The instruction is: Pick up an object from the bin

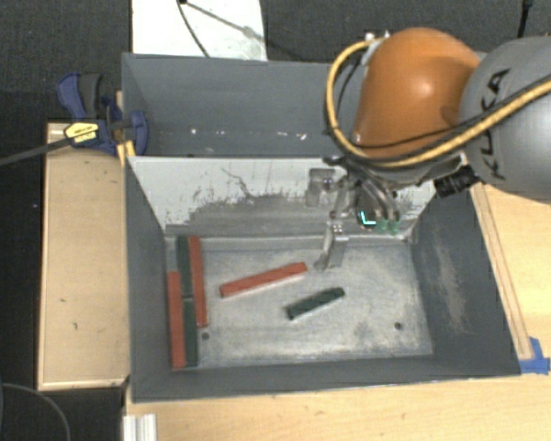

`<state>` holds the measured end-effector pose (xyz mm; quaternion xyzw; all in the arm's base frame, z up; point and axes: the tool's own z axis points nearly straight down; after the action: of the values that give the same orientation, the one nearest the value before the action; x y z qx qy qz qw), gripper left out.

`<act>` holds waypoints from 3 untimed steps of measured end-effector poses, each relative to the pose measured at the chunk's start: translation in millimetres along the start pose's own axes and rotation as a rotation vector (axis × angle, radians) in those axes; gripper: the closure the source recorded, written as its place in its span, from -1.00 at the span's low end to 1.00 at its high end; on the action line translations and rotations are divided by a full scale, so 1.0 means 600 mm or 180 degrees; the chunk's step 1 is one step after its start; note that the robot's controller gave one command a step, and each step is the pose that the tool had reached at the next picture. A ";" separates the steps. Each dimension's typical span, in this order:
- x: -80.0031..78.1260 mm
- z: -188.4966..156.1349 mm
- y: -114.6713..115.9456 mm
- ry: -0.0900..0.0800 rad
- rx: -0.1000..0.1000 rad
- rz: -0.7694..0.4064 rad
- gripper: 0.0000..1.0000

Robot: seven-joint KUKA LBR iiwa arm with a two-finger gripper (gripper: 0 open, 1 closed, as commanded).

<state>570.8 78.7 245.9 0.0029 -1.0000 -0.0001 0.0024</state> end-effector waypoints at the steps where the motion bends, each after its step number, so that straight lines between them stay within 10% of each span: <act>1: -0.001 0.222 -0.035 0.0000 0.0002 -0.0129 -1.00; 2: -0.015 0.296 0.037 -0.0002 -0.0006 0.0050 -1.00; 3: -0.017 0.292 0.033 -0.0014 -0.0003 0.0067 1.00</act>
Offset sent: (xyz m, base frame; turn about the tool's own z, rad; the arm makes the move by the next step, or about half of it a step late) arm 0.0009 -0.0198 -0.1291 -0.0421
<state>579.9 98.4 70.7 -0.0076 -1.0000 -0.0005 0.0003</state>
